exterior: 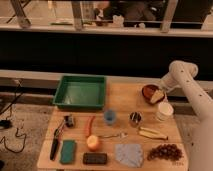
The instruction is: Stack bowls into tray
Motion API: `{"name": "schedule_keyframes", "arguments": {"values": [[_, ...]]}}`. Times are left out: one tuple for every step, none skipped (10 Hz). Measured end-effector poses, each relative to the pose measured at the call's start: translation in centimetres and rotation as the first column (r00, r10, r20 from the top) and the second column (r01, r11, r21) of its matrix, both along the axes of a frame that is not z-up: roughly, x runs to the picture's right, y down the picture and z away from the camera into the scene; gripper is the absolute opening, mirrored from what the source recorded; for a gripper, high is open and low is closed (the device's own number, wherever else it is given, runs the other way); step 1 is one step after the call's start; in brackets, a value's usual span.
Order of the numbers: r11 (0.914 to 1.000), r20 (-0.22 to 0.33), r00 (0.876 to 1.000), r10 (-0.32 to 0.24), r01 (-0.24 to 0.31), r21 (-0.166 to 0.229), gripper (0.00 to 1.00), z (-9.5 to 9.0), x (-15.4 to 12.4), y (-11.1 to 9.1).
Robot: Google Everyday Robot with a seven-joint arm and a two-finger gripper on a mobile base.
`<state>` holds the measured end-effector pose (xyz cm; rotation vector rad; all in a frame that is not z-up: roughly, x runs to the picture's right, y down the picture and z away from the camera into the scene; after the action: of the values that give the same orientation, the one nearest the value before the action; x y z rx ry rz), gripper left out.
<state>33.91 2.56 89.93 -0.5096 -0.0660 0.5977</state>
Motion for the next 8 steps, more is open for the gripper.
{"name": "schedule_keyframes", "arguments": {"values": [[0.9998,0.006,1.000,0.006,-0.006,-0.016,0.80,0.4,0.0,0.4],[0.9997,0.013,1.000,0.009,-0.009,-0.022,0.80,0.5,-0.1,0.5],[0.9993,0.023,1.000,0.009,-0.008,-0.036,0.80,0.6,-0.3,0.8],[0.9991,0.032,0.999,0.008,-0.007,-0.042,0.80,0.5,-0.5,0.9],[0.9983,0.040,0.999,0.007,-0.004,-0.057,0.80,0.4,-0.7,1.4],[0.9982,0.043,0.999,0.007,-0.004,-0.060,0.80,0.4,-0.8,1.5],[0.9977,0.046,0.999,0.006,-0.003,-0.068,0.80,0.5,-0.9,1.9],[0.9973,0.044,0.999,0.007,-0.004,-0.073,0.80,0.6,-0.9,2.1]]}}
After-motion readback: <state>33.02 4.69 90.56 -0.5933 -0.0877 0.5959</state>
